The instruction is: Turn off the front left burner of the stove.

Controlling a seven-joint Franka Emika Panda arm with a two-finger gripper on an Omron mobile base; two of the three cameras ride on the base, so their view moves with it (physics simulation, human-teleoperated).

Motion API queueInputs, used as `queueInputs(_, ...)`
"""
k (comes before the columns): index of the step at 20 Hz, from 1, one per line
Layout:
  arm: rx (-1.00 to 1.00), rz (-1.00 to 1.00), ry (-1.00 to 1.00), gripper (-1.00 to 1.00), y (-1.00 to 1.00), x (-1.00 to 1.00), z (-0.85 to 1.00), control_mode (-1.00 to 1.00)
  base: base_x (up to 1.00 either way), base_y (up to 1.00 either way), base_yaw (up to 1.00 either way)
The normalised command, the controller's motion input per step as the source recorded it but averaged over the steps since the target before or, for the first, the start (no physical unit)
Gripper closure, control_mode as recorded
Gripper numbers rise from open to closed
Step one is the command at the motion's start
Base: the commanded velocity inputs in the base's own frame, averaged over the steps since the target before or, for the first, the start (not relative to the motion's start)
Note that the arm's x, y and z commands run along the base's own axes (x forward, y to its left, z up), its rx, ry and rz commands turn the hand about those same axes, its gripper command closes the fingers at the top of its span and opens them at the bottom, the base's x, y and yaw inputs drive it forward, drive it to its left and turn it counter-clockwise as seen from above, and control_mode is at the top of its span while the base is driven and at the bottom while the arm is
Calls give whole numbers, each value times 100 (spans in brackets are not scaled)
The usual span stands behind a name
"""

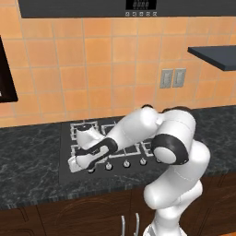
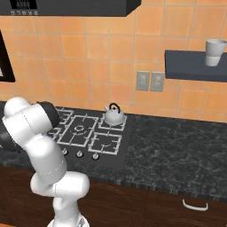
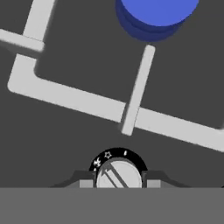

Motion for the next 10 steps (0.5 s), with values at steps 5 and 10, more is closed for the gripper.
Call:
queueInputs(5,20,-56,-23,100,0,-2,-33,-100,0,0,0)
queueInputs(10,21,-61,-21,100,-5,0,-34,-100,0,0,0)
